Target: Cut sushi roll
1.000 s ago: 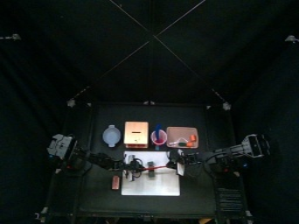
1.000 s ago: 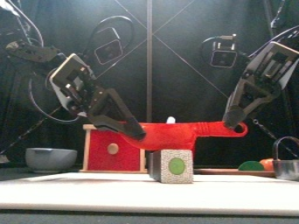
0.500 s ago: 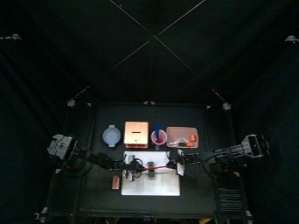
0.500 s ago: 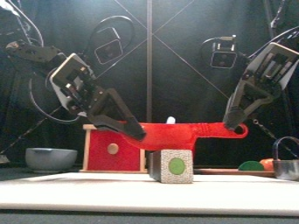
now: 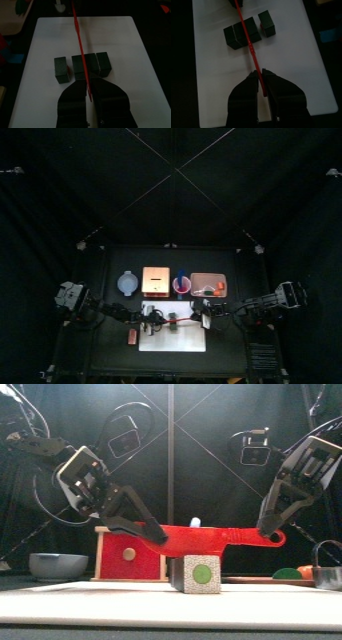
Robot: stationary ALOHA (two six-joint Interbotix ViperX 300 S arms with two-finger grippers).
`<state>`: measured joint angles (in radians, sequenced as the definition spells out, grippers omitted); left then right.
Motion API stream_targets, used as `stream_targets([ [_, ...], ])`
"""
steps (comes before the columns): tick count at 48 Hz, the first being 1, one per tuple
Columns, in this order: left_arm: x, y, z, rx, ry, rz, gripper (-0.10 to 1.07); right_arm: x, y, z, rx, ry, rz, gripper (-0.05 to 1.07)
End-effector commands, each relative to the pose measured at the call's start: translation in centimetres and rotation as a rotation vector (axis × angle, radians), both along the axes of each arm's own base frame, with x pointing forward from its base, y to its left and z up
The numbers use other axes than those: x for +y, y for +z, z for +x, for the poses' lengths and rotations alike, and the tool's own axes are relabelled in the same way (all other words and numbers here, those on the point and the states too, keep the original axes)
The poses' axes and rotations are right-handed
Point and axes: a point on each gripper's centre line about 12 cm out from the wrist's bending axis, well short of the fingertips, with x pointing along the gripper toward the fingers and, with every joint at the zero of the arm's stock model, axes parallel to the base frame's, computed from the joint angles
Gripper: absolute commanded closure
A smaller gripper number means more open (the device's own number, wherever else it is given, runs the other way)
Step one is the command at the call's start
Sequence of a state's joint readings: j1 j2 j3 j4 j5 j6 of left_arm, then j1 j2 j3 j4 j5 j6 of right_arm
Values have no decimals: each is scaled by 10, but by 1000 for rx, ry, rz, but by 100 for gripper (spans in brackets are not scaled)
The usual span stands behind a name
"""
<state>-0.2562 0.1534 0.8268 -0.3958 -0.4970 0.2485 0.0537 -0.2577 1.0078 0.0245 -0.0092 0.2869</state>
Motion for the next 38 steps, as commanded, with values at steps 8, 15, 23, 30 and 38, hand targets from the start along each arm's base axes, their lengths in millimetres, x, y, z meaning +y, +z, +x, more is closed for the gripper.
stream_targets([
  [8, -8, 17, 7, -51, -19, -9, 58, -2, 12, 3, -35, -9, 3, 58],
  [15, -8, 12, 7, -39, -19, -6, 58, -2, 11, 3, -28, -8, 3, 58],
  [23, -8, -1, 4, 1, -20, 1, 58, -2, 4, 4, -6, -9, 4, 58],
  [30, -12, -16, 3, 67, -27, -4, 58, -1, -6, 5, 29, -9, 5, 58],
  [38, -23, -24, 4, 106, -36, -19, 58, 7, -14, 5, 58, -3, 24, 58],
])
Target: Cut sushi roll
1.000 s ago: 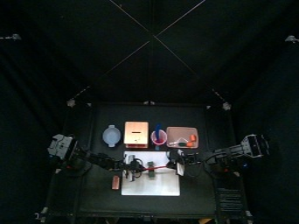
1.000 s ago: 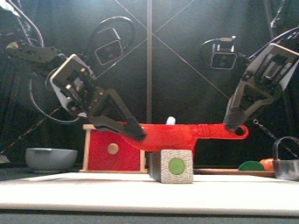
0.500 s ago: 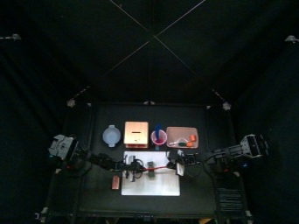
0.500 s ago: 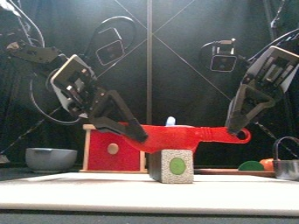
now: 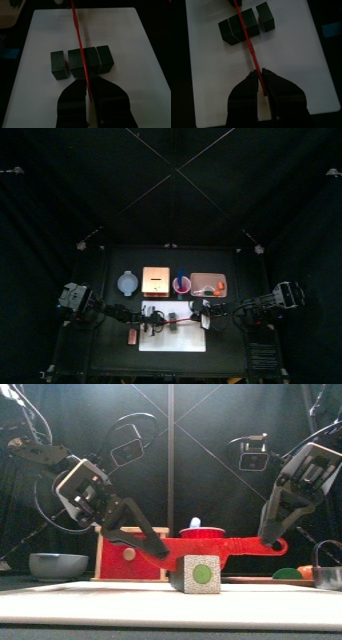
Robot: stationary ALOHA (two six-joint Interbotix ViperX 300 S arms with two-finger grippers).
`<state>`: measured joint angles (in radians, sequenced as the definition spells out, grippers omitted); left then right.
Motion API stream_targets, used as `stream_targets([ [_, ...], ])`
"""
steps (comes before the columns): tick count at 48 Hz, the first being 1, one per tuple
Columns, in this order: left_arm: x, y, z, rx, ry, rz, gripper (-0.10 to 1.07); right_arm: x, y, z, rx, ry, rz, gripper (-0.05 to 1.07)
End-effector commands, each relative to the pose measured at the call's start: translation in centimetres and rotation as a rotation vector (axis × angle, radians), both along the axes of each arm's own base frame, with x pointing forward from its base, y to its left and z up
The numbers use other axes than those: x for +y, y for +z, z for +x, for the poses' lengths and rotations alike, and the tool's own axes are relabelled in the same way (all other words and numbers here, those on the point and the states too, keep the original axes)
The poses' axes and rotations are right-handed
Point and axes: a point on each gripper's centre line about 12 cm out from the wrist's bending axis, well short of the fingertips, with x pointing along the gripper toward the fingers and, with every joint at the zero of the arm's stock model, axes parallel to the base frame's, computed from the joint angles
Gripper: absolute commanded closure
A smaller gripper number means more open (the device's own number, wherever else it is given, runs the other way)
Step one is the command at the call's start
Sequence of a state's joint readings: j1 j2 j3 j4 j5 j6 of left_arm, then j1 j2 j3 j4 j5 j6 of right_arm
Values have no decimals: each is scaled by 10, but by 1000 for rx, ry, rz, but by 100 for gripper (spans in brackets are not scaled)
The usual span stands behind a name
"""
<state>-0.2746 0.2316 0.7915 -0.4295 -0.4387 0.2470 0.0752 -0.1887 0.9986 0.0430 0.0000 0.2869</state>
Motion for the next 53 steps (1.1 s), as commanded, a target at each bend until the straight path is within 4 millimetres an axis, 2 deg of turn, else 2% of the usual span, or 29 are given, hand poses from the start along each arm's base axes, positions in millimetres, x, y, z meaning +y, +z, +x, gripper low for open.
stream_targets([
  [1, -15, 1, 1, 6, -34, -9, 58, 1, 3, 3, -10, -13, 15, 58],
  [7, -15, 1, 1, 16, -38, -9, 58, 1, 1, 3, 1, -14, 15, 58],
  [13, -14, 9, 3, -5, -34, -14, 58, 1, 7, 4, -13, -10, 14, 58],
  [23, -14, 49, 7, -116, -58, -18, 58, 0, 34, 2, -49, 20, -16, 58],
  [29, -15, 65, 8, -161, -67, -21, 58, 0, 47, -1, -85, 33, -28, 58],
  [43, -35, 54, 8, -137, -122, -14, 58, 14, 40, -2, -58, 64, -6, 58],
  [53, -38, 50, 10, -129, -128, -13, 58, 17, 34, -1, -36, 56, 10, 58],
])
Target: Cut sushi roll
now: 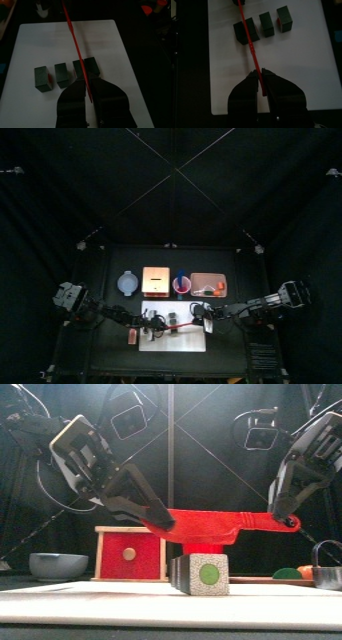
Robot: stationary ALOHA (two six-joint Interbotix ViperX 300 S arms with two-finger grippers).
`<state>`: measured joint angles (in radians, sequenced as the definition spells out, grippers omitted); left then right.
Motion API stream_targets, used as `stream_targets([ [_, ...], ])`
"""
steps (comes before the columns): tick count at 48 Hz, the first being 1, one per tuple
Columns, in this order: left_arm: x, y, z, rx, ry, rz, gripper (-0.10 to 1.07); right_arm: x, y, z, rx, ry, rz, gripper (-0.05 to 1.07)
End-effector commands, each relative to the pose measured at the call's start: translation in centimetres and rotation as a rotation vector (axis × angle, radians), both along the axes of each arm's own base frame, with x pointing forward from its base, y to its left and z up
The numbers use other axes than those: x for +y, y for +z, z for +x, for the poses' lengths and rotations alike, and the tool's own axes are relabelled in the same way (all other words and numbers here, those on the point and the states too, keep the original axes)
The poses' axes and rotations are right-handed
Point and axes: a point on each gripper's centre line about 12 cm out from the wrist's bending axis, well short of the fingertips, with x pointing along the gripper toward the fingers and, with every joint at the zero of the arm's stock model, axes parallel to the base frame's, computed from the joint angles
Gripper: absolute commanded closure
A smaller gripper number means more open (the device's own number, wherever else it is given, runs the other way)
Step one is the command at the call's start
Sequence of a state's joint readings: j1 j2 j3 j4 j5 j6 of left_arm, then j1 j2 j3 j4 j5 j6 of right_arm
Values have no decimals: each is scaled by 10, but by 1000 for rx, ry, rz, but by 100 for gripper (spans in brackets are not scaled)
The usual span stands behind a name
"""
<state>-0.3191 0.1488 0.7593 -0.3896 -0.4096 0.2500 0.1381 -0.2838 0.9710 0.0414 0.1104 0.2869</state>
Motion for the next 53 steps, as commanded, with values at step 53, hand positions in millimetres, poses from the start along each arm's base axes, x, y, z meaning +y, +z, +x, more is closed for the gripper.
stream_targets([
  [53, -27, -38, 5, 119, -67, 23, 58, 9, -34, 10, 123, -10, 16, 58],
])
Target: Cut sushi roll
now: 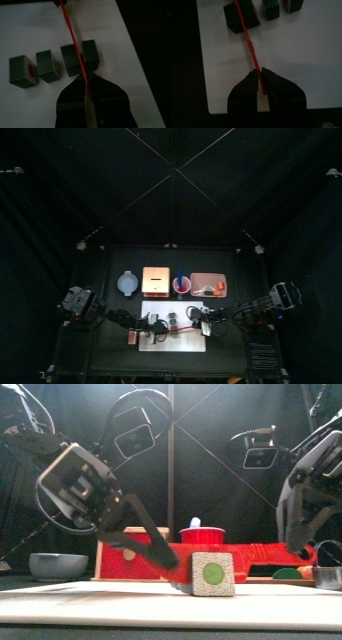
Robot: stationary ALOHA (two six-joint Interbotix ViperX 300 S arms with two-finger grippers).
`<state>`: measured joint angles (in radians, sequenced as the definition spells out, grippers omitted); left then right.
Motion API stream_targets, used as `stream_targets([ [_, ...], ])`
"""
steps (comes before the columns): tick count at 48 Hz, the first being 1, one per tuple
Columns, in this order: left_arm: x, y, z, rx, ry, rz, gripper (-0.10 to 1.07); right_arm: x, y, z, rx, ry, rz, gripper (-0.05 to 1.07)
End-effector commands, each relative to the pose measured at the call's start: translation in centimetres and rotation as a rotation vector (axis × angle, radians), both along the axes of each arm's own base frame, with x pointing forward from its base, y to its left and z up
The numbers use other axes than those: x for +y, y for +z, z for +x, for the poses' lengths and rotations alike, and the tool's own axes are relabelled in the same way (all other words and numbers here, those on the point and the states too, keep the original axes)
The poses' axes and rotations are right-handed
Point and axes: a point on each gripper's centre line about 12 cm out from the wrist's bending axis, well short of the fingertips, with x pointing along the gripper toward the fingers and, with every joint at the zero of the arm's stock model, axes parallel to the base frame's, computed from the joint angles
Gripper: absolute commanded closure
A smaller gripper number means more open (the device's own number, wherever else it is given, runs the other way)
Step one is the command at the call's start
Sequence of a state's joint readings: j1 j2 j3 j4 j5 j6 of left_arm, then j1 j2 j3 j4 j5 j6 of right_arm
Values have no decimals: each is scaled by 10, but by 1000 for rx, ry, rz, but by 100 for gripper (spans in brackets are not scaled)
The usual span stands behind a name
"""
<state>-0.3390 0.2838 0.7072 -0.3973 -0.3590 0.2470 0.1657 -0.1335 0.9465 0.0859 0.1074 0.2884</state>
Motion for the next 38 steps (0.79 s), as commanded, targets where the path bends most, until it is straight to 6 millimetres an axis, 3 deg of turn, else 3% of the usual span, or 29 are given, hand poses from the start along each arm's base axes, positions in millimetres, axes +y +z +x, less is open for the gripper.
stream_targets([
  [1, -15, 8, 0, -16, -44, -2, 58, -1, 4, 3, -6, -6, 2, 58],
  [9, -10, 35, -1, -78, -44, -13, 58, -3, 23, 4, -48, 15, -15, 58],
  [19, 10, 73, -1, -183, -38, 16, 58, -8, 48, -3, -92, 36, -46, 58],
  [26, 33, 97, 3, -260, -35, 92, 58, -19, 65, -10, -123, 24, -73, 58],
  [38, 74, 115, 20, -333, 16, 203, 54, -29, 90, -32, -193, -14, -62, 58],
])
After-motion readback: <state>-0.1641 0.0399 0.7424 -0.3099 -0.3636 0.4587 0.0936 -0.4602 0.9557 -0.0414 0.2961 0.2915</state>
